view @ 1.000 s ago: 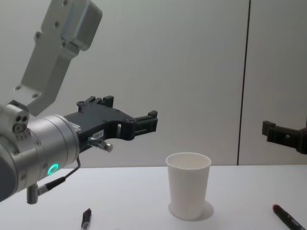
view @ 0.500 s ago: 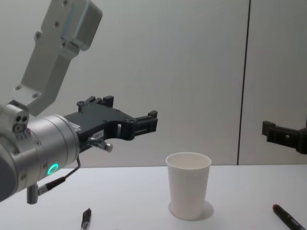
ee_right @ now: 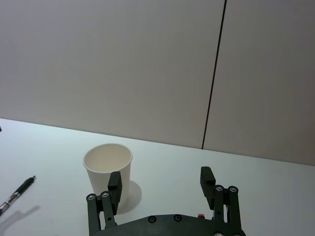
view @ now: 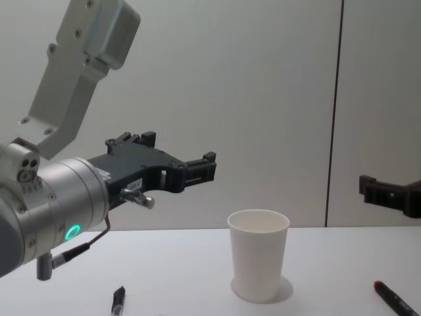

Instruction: Place the pen into the pen holder.

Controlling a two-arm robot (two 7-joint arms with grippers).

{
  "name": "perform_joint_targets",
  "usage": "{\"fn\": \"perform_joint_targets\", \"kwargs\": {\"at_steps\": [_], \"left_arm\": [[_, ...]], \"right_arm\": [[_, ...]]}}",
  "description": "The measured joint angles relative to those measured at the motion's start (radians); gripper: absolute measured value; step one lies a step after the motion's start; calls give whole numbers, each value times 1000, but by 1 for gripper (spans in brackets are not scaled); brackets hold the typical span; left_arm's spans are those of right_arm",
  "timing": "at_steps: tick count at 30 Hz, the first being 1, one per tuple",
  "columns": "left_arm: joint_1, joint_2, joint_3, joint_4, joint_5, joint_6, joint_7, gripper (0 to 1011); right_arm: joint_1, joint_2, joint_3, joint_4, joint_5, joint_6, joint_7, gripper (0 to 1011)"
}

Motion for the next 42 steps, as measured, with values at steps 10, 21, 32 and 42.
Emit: {"fn": "perform_joint_targets", "kwargs": {"at_steps": [10,21,32,42], "left_arm": [[0,0,0,0,0,0,0,1004],[0,0,0,0,0,0,0,1004],[0,0,0,0,0,0,0,1004],[0,0,0,0,0,0,0,1004]], "right_arm": [[51,-21,10,19,-22,134,-39,1001],[108,-32,32,55,-28,254,-53,1001],[174,-47,49,103,-19,392,-49,1001],[257,-80,51,198,-13,496,-32,1001]]}}
